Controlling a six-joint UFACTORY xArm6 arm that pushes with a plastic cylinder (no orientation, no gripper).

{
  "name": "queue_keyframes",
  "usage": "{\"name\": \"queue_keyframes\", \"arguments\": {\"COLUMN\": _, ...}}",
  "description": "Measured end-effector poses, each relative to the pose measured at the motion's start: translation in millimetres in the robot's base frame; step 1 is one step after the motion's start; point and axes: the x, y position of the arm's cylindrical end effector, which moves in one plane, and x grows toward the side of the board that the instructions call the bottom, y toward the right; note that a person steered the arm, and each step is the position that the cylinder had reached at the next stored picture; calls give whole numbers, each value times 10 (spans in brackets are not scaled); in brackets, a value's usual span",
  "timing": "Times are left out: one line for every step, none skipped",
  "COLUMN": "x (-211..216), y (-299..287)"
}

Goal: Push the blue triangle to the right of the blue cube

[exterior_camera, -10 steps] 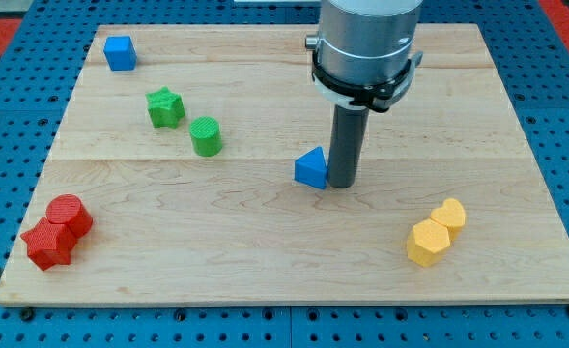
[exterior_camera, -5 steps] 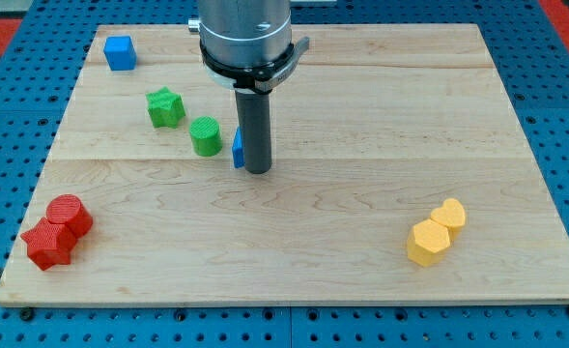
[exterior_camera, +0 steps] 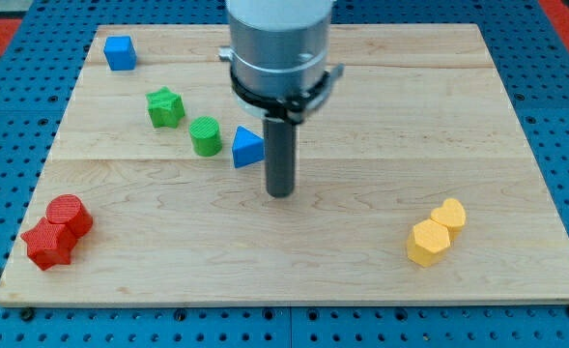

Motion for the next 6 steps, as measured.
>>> {"name": "queue_keyframes", "arguments": {"x": -383, "y": -244}}
{"name": "queue_keyframes", "arguments": {"x": -759, "y": -422}}
{"name": "queue_keyframes", "arguments": {"x": -1102, "y": -600}}
{"name": "queue_keyframes", "arguments": {"x": -1400, "y": -738}}
{"name": "queue_keyframes", "arguments": {"x": -1621, "y": -826}}
{"name": "queue_keyframes", "arguments": {"x": -1621, "y": -716}}
